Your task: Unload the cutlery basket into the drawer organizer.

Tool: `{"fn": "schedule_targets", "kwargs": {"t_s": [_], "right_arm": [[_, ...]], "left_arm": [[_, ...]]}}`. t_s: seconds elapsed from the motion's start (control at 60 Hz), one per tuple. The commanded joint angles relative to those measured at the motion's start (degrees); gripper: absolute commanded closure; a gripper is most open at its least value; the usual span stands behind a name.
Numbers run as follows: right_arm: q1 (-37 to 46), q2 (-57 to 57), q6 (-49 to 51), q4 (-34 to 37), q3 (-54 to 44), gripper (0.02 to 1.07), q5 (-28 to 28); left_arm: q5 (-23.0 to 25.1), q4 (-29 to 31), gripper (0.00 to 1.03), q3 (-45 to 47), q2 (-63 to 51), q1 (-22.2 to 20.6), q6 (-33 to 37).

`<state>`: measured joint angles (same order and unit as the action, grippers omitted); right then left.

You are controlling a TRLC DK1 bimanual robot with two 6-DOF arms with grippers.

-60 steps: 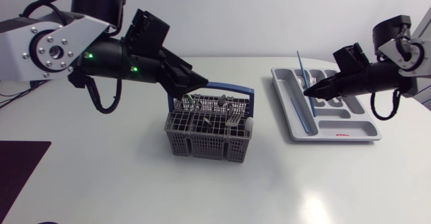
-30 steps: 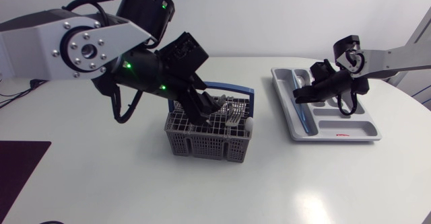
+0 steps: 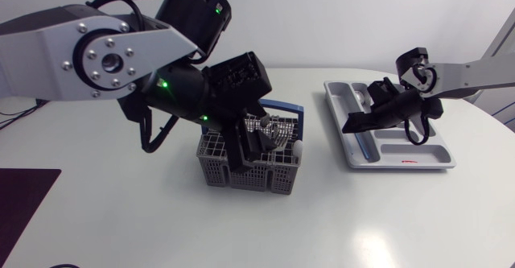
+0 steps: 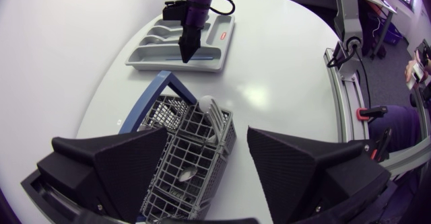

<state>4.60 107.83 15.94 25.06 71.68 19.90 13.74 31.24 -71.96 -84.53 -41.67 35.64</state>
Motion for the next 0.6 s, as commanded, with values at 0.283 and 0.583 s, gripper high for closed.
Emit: {"fn": "schedule_targets", "kwargs": {"t_s": [0.283,0.583], "right_arm": [[2.25,-12.82,6.91,-2.12,-12.35,0.07,3.74],[2.78,-15.11,8.93,-3.97,-16.75,0.07,4.53]], "left_arm": [[4.54,-1.19,0.34,-0.63,-5.47,-0.43,2.86],[6.13,-4.09,0.8,-1.42,-7.31,-0.87,0.13]]}}
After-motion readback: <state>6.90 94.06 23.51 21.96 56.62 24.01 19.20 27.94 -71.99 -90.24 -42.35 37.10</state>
